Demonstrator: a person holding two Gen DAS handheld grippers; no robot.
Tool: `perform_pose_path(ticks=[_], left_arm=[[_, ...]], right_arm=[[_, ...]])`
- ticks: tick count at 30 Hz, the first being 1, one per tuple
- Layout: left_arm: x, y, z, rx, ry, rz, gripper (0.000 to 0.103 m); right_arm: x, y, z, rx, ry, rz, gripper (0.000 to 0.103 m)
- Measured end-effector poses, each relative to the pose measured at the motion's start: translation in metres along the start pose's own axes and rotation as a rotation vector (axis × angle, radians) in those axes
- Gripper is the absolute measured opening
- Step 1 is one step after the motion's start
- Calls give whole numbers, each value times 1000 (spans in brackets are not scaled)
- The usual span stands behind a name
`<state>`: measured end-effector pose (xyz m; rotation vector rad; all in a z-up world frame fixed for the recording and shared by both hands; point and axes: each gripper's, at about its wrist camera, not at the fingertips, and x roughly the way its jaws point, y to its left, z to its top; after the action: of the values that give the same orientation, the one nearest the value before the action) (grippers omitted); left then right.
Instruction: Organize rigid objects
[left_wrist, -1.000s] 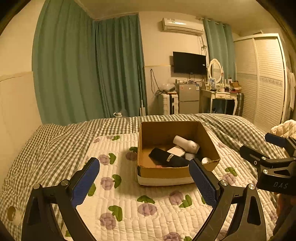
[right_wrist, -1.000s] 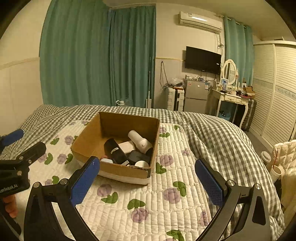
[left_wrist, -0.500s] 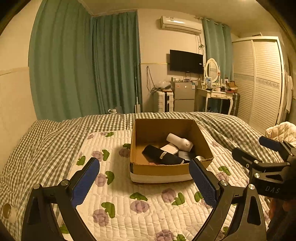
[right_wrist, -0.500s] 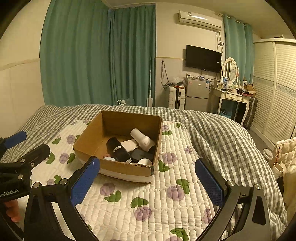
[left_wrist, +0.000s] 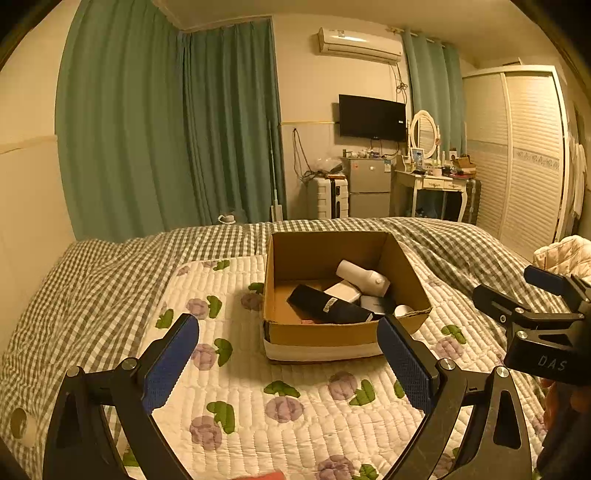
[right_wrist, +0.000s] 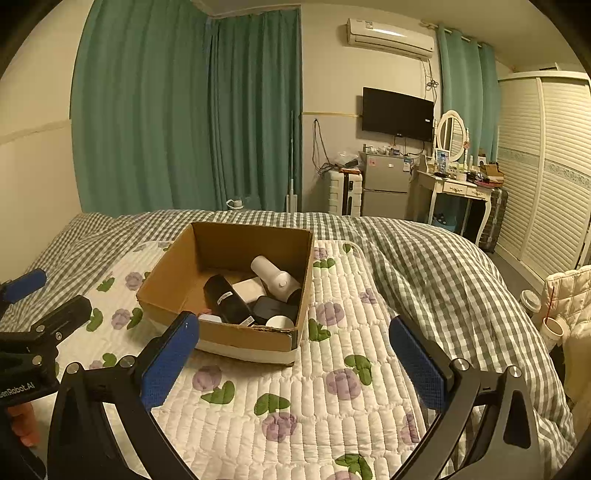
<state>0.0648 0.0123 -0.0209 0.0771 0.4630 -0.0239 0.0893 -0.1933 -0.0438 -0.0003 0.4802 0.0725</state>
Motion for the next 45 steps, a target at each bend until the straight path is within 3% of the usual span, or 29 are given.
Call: perform_pose_path(ticks=[45], left_arm=[[6, 8, -3, 7, 2, -1, 99]], right_arm=[[5, 3, -3, 9, 26, 1, 103]])
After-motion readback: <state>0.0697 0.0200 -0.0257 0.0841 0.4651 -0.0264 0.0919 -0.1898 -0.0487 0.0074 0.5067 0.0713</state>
